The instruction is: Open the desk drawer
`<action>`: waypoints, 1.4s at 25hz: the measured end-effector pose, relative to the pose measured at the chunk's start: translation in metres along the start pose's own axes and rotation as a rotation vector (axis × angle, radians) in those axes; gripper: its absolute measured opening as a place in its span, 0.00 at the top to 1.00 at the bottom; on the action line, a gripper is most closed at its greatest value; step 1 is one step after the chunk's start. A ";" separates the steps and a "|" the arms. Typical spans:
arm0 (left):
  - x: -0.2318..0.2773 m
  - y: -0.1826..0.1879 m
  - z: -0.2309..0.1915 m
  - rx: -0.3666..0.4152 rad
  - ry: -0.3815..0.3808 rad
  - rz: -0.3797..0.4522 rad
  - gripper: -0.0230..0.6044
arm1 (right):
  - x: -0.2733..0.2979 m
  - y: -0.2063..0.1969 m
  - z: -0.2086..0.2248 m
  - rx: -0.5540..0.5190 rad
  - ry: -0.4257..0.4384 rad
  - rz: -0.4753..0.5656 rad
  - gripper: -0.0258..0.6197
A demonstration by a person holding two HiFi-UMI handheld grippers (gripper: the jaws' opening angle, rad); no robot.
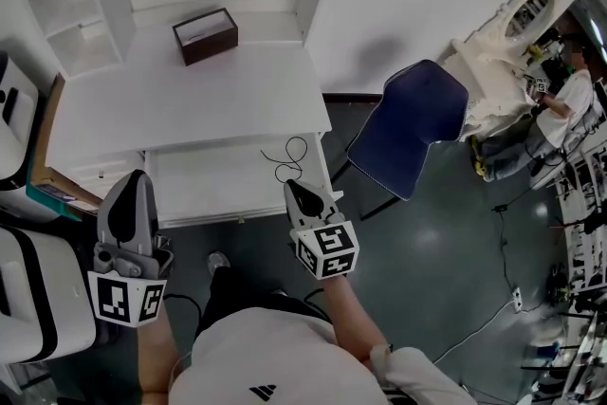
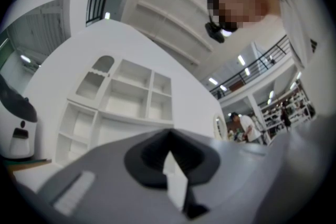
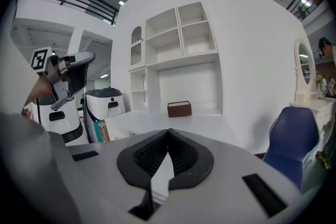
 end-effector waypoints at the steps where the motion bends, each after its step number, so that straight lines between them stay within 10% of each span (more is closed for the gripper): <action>1: 0.000 0.001 0.002 0.001 -0.002 0.002 0.95 | -0.003 0.005 -0.001 -0.005 0.006 0.016 0.96; 35: 0.012 0.025 0.059 -0.019 -0.037 0.037 0.95 | -0.116 0.114 -0.010 -0.144 0.014 0.399 0.98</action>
Point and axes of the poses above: the fingertips, and each gripper's own axes: x forward along the fingers, z to its right, y out of its top, the point moved 7 cm from there along -x, backward along the fingers, and after that the axes turned 15 degrees about x, right-handed, at the moved point
